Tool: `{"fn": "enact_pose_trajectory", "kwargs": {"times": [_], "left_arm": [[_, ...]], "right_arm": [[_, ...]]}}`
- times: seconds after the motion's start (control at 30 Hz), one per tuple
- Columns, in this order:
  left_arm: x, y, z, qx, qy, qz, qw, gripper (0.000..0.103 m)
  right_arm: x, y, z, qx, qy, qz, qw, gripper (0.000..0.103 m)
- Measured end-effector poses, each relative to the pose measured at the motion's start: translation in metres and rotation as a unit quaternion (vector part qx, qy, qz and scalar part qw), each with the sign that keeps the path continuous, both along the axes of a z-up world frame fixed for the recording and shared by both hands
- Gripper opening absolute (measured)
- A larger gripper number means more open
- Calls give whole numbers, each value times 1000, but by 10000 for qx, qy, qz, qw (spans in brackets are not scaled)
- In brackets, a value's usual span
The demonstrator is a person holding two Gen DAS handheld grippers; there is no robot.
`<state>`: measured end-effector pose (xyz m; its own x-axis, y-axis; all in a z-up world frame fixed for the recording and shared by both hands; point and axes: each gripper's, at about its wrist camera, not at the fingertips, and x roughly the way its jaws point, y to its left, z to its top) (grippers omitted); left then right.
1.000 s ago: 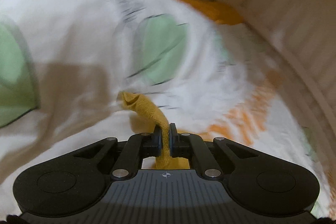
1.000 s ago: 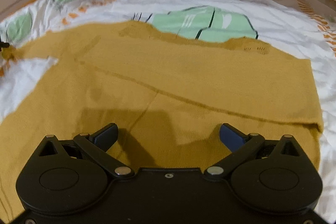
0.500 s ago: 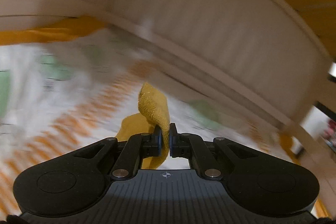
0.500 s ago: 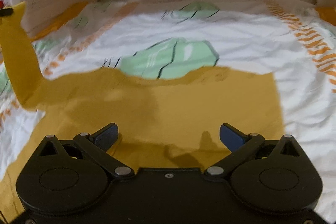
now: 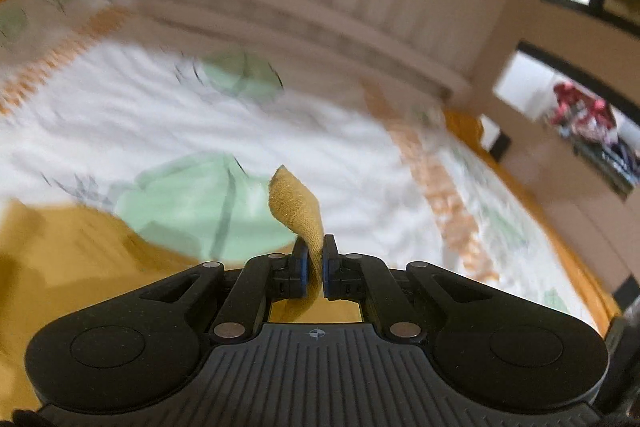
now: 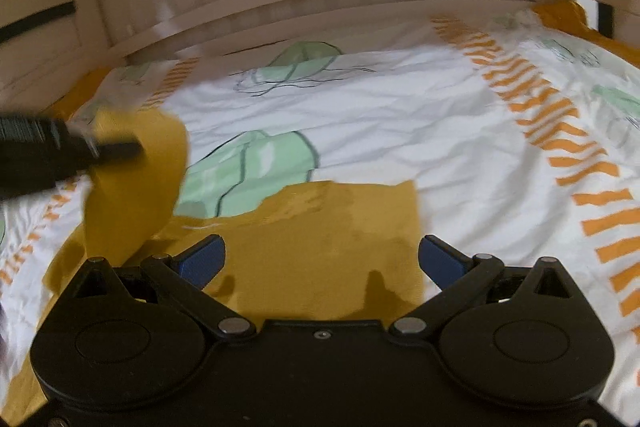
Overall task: Fold small clothes
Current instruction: 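Lift the held sleeve and fold it across the body with the left tool, then open the left tool to release the sleeve and withdraw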
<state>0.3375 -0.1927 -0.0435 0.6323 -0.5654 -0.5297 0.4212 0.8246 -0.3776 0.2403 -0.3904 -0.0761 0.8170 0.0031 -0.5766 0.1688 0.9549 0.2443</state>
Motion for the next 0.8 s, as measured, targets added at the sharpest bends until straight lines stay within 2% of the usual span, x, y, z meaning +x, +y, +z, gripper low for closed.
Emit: {"fn": "enact_pose_trajectory", "kwargs": {"times": [0.23, 0.33, 0.43, 0.6, 0.67, 0.8], "left_arm": [[-6, -39, -39, 257, 407, -226, 9986, 9], [-8, -51, -45, 219, 630, -515, 9964, 26], [-10, -56, -44, 158, 727, -657, 9951, 31], [-18, -47, -25, 96, 334, -661, 9972, 42], [-22, -38, -15, 87, 144, -609, 9980, 44], [-27, -17, -7, 353, -163, -272, 9989, 44]], "right_arm": [[-2, -33, -4, 323, 37, -430, 9985, 102], [-4, -40, -3, 367, -10, -527, 9979, 103], [-6, -47, -2, 414, -62, -669, 9969, 103], [-10, -58, -2, 623, -185, -875, 9940, 103], [-11, -59, -3, 703, -235, -865, 9935, 103], [-7, -51, -4, 850, -301, -549, 9944, 103]]}}
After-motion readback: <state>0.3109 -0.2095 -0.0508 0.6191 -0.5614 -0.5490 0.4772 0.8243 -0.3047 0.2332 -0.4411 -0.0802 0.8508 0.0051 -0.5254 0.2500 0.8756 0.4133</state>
